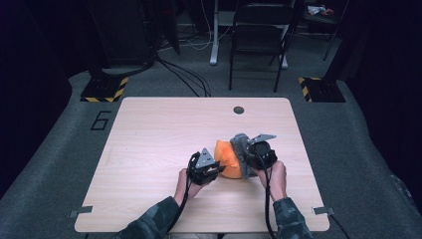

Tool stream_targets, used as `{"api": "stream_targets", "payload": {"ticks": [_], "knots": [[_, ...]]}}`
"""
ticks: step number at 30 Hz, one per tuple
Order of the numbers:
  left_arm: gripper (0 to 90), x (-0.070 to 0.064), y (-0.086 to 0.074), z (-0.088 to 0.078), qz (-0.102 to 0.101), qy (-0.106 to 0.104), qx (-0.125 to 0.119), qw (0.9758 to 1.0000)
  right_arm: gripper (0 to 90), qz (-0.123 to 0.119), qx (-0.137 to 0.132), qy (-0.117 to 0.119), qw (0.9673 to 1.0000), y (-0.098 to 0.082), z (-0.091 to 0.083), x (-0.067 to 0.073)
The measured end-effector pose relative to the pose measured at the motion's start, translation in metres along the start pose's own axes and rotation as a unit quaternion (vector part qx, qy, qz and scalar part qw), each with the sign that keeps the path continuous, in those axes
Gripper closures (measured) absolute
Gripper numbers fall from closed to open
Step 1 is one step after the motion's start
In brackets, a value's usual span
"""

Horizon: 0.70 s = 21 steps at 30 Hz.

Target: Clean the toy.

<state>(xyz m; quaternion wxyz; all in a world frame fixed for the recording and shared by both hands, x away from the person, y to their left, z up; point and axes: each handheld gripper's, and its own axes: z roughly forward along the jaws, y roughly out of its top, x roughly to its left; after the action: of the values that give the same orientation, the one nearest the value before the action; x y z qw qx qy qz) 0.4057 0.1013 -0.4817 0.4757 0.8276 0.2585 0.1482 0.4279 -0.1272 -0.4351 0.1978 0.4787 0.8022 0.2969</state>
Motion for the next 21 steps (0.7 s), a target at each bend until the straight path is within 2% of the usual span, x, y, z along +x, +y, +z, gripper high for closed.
{"api": "stream_targets", "payload": {"ticks": [6,8,11,16,18,21], "knots": [[75.9,0.001,-0.001,0.000,-0.003,-0.003,-0.001,1.0000,71.8,0.042,0.022,0.002,0.9989,-0.015,0.015,-0.023],[75.9,0.001,-0.001,0.000,-0.002,-0.003,-0.001,1.0000,71.8,0.042,0.033,-0.010,0.9985,-0.019,0.020,-0.027],[75.8,0.003,-0.001,0.000,-0.005,-0.004,-0.003,1.0000,71.9,0.058,0.045,-0.010,0.9972,-0.025,0.025,-0.032],[75.8,0.004,-0.002,-0.001,-0.008,-0.003,-0.003,1.0000,71.8,0.062,0.065,-0.018,0.9958,-0.032,0.034,-0.038],[75.8,0.004,-0.002,-0.001,-0.010,-0.003,-0.003,0.9999,72.0,0.065,0.065,-0.019,0.9956,-0.029,0.028,-0.038],[75.8,0.005,-0.002,-0.001,-0.012,0.000,-0.005,0.9999,72.1,0.054,0.029,-0.019,0.9980,-0.017,0.009,-0.038]]}}
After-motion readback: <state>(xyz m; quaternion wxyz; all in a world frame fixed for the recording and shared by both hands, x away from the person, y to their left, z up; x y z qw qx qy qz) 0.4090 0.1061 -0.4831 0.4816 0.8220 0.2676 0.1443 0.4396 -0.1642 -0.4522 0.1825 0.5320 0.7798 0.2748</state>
